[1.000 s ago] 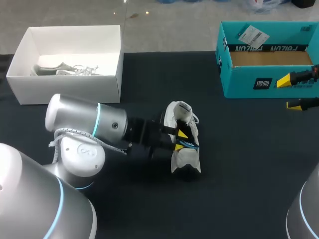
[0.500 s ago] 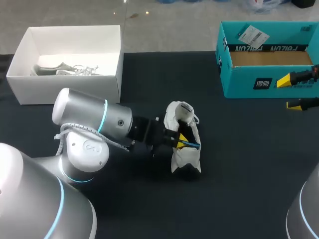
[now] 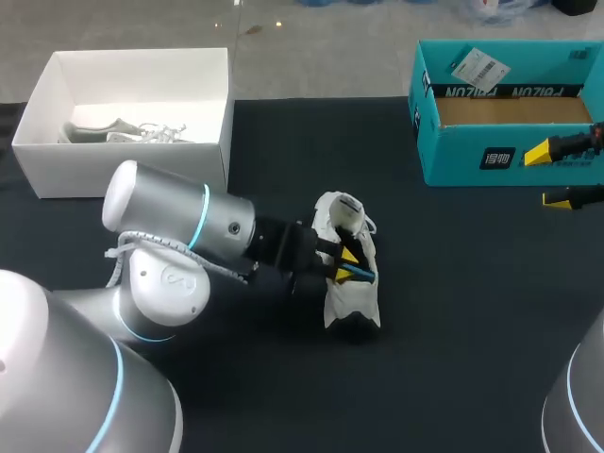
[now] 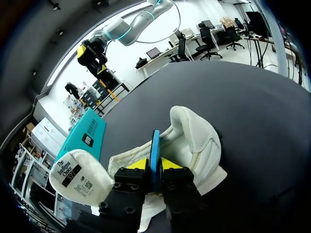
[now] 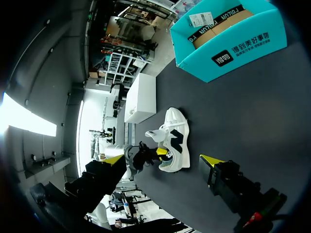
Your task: Take the shoe out of the shoebox, open the shoe tongue, remove and reinsert the insole, then place the shoe into the shoebox
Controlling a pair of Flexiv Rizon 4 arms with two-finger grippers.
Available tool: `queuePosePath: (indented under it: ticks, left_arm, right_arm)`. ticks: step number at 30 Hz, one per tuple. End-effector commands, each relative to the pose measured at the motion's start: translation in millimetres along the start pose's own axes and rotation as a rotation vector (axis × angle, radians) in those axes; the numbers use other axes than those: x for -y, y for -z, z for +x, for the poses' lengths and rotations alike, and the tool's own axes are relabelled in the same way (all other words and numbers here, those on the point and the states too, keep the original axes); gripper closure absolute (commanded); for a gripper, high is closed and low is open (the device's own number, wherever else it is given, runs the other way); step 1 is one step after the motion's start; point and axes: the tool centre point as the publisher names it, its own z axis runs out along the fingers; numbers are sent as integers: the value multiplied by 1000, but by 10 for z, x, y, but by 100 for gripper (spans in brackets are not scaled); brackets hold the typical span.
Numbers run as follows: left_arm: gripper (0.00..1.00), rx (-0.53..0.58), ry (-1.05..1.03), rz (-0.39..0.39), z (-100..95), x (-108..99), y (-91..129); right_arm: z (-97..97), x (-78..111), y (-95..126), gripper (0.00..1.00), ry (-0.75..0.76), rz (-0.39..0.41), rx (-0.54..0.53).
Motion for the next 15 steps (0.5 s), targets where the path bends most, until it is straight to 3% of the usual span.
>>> queuePosePath:
  ticks: [1, 10, 13, 14, 15]
  left_arm:
    - [72, 26, -7, 13, 81, 88, 118]
    - [82, 31, -12, 6, 117, 127, 199]
    - [90, 20, -2, 12, 135, 108, 155]
    - [100, 17, -1, 12, 141, 100, 133]
    - [100, 9, 3, 14, 142, 90, 109]
  right_arm:
    - [1, 1, -5, 0, -1, 0, 2]
    - [1, 1, -5, 0, -1, 0, 2]
    - [1, 1, -5, 0, -1, 0, 2]
    - [1, 1, -5, 0, -1, 0, 2]
    - [1, 1, -5, 0, -1, 0, 2]
